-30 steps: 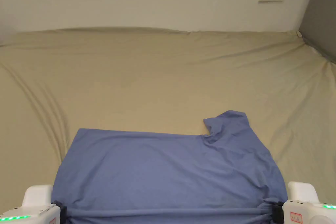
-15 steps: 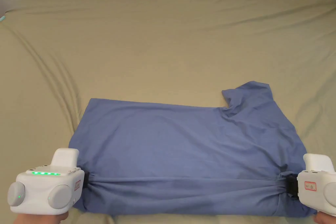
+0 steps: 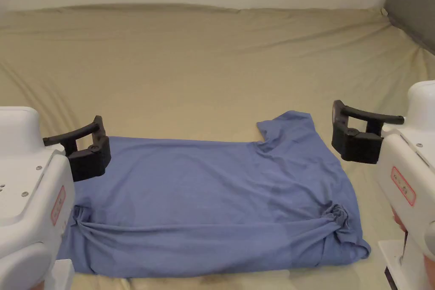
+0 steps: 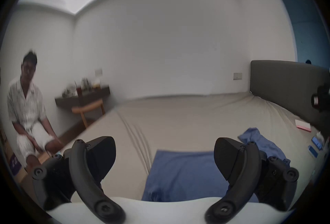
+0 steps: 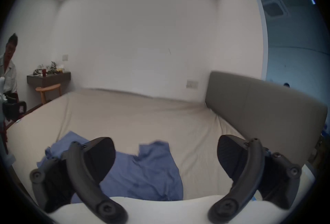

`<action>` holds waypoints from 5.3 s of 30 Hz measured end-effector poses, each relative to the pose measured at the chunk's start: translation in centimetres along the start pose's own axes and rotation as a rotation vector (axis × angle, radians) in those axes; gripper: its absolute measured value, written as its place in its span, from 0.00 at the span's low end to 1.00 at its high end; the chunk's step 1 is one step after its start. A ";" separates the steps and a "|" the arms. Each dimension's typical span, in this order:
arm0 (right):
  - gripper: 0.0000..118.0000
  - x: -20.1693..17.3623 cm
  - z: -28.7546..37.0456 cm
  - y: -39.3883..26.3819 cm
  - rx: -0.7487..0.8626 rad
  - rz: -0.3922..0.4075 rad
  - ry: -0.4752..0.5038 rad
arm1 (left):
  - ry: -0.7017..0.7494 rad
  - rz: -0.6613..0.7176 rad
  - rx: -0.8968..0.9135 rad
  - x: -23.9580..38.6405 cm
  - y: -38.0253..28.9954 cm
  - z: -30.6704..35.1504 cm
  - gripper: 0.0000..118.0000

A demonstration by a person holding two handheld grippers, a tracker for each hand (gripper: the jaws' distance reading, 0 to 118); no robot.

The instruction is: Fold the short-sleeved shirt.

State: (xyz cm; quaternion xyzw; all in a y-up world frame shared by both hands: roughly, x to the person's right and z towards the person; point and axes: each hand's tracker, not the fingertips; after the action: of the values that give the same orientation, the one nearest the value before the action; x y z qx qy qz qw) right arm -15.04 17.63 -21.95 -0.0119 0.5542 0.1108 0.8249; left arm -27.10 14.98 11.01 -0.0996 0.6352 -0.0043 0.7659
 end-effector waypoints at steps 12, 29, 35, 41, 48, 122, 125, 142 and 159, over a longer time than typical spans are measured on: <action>0.00 -3.9 1.5 0.1 0.034 0.111 0.073 | -0.047 0.009 0.067 3.2 2.1 2.9 0.00; 0.00 -3.4 0.4 -1.7 -0.041 0.113 0.129 | -0.103 0.001 -0.325 -1.5 -6.7 -1.6 0.00; 0.00 -2.0 0.1 -4.9 -0.148 0.124 0.119 | 0.027 0.065 -0.778 -6.8 -21.0 -5.2 0.74; 0.00 -0.6 -0.4 -7.8 -0.258 0.135 0.093 | 0.066 0.154 -0.812 -8.6 -24.4 -9.1 0.95; 0.00 0.6 -0.1 -8.5 -0.306 0.119 0.061 | 0.023 0.138 -0.873 -6.9 -24.7 -13.0 0.83; 0.92 12.3 -0.4 -15.8 -0.770 -0.127 -0.083 | 0.013 0.139 -0.662 -9.6 -16.3 0.2 0.84; 0.93 10.2 0.9 -9.6 -0.519 -0.055 -0.065 | 0.040 0.094 -0.417 -8.1 -10.7 1.3 0.84; 0.00 -4.4 2.5 2.1 0.059 0.114 0.065 | -0.032 -0.080 0.073 2.1 2.5 3.4 0.00; 0.00 -2.8 -3.1 -4.1 -0.155 0.103 0.084 | -0.045 -0.021 -0.536 -2.5 -13.4 -6.2 0.00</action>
State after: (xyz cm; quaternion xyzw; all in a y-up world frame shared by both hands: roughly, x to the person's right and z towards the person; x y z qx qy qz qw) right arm -18.05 12.76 -21.01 -0.0519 0.5777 0.1950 0.7909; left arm -32.03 1.25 14.44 -0.3054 0.5954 0.1585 0.7260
